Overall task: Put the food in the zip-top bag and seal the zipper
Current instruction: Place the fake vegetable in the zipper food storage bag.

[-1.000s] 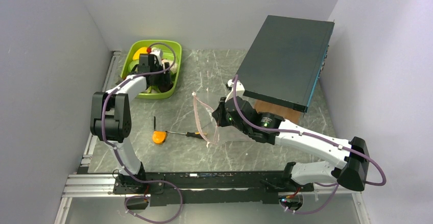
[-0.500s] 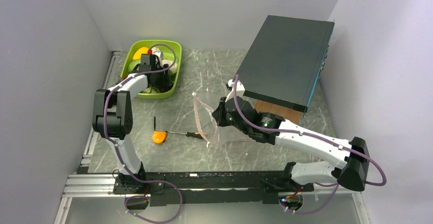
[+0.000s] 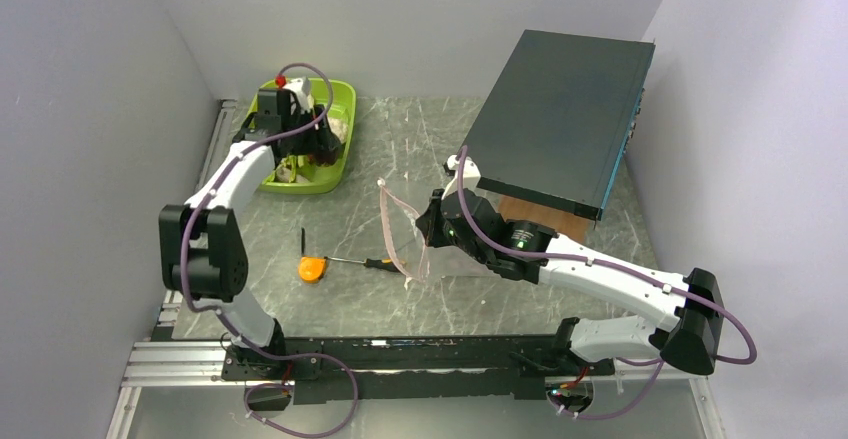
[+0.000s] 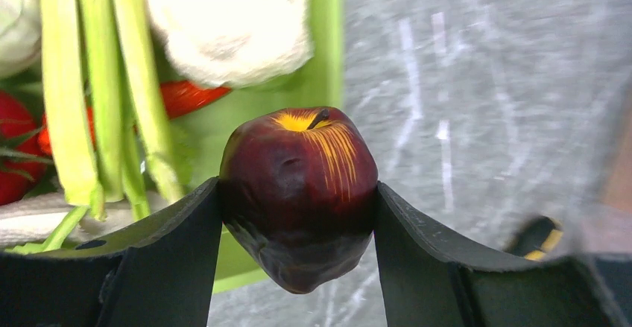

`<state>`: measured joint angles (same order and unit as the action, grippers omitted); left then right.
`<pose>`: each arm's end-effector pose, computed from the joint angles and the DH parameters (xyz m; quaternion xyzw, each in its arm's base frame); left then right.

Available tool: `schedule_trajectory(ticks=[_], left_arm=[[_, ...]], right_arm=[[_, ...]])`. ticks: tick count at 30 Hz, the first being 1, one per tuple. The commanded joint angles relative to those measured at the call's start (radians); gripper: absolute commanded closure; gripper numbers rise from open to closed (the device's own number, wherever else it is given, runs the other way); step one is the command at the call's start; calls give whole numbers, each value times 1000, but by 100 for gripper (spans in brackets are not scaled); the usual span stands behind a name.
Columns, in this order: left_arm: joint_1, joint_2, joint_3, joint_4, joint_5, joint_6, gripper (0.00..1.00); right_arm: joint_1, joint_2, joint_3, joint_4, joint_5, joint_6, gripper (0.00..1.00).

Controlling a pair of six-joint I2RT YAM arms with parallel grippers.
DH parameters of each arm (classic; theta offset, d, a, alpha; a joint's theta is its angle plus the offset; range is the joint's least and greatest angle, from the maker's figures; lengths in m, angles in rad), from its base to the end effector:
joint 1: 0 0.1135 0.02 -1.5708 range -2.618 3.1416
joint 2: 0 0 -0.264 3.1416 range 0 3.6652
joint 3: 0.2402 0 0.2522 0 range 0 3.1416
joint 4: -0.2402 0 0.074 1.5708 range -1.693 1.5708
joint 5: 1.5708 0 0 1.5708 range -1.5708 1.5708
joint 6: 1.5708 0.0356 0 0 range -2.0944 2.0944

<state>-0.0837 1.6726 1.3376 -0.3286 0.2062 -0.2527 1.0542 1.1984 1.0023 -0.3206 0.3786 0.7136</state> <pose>0.3817 -0.0393 0.2852 -0.0305 0.8947 -0.1642 0.4142 0.1443 0.2274 0.3176 -0.0506 0.8526 0.2788 0.4390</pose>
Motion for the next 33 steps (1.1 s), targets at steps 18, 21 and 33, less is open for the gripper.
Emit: schedule_trajectory(ticks=[18, 21, 33], left_arm=[[-237, -546, -269, 418, 703, 127, 100], [-256, -535, -261, 404, 743, 141, 100], [-349, -450, -214, 253, 725, 225, 100]], right_arm=[[-134, -41, 58, 82, -35, 84, 100], [-151, -54, 65, 82, -30, 88, 100], [-174, -111, 86, 109, -45, 38, 100]])
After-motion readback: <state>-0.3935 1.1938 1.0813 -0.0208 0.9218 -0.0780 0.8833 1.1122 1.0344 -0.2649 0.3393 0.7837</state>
